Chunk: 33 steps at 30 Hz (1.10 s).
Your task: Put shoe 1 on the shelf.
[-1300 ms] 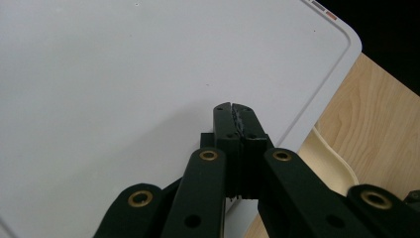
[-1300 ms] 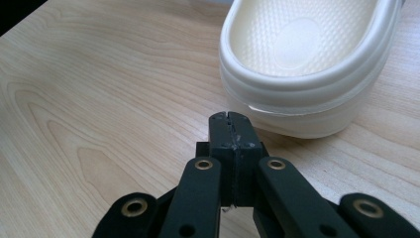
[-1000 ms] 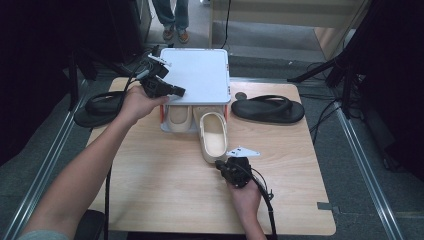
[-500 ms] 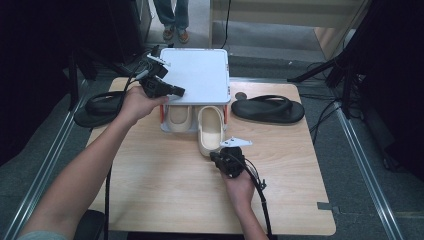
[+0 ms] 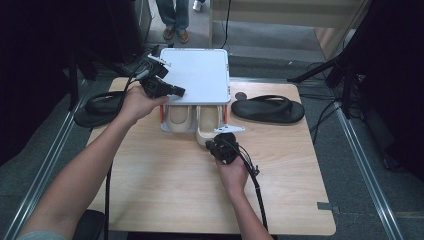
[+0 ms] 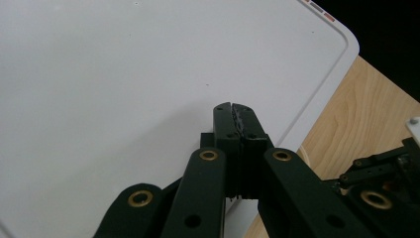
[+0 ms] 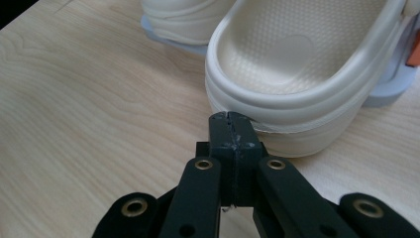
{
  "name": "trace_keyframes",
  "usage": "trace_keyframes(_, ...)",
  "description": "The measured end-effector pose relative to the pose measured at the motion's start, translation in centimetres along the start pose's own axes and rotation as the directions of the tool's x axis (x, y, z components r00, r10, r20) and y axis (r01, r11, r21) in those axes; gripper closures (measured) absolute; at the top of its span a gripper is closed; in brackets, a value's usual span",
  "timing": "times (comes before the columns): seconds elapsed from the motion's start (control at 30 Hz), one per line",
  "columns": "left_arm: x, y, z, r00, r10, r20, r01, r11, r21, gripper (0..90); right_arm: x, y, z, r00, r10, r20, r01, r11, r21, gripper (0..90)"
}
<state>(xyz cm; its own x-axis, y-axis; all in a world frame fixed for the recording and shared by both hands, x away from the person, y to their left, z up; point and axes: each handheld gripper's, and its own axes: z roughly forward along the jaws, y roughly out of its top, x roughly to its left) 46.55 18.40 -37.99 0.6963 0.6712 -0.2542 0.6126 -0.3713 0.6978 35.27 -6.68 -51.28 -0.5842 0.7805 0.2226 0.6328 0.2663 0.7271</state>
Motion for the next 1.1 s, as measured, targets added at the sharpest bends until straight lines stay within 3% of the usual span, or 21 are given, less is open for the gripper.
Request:
trace_keyframes(0.33,0.0,0.0,0.0,0.9999,0.011,-0.005,-0.011,0.9999,-0.001,90.0,-0.5,2.1,1.5,0.9999,0.012,0.011,-0.012,0.9999,0.010,90.0)
trace_keyframes(0.83,-0.2,-0.1,-0.1,0.9998,0.015,-0.012,-0.015,0.9998,-0.009,90.0,-1.2,3.4,3.3,0.9982,0.059,0.011,-0.059,0.9983,-0.006,87.2)
trace_keyframes(0.97,-0.4,-0.2,-0.2,0.9990,0.032,-0.032,-0.033,0.9993,-0.016,89.7,-1.2,3.3,2.8,0.9969,0.078,-0.009,-0.078,0.9970,0.007,89.4)
trace_keyframes(1.03,-0.6,-0.2,-0.2,0.9972,0.054,-0.053,-0.056,0.9980,-0.031,80.6,-1.2,3.0,2.0,0.9978,0.062,-0.023,-0.062,0.9981,-0.002,89.0)
trace_keyframes(1.1,-0.5,-0.2,-0.3,0.9988,0.029,-0.040,-0.030,0.9993,-0.024,77.2,-1.1,2.5,1.1,0.9976,0.058,-0.038,-0.058,0.9983,-0.008,86.2)
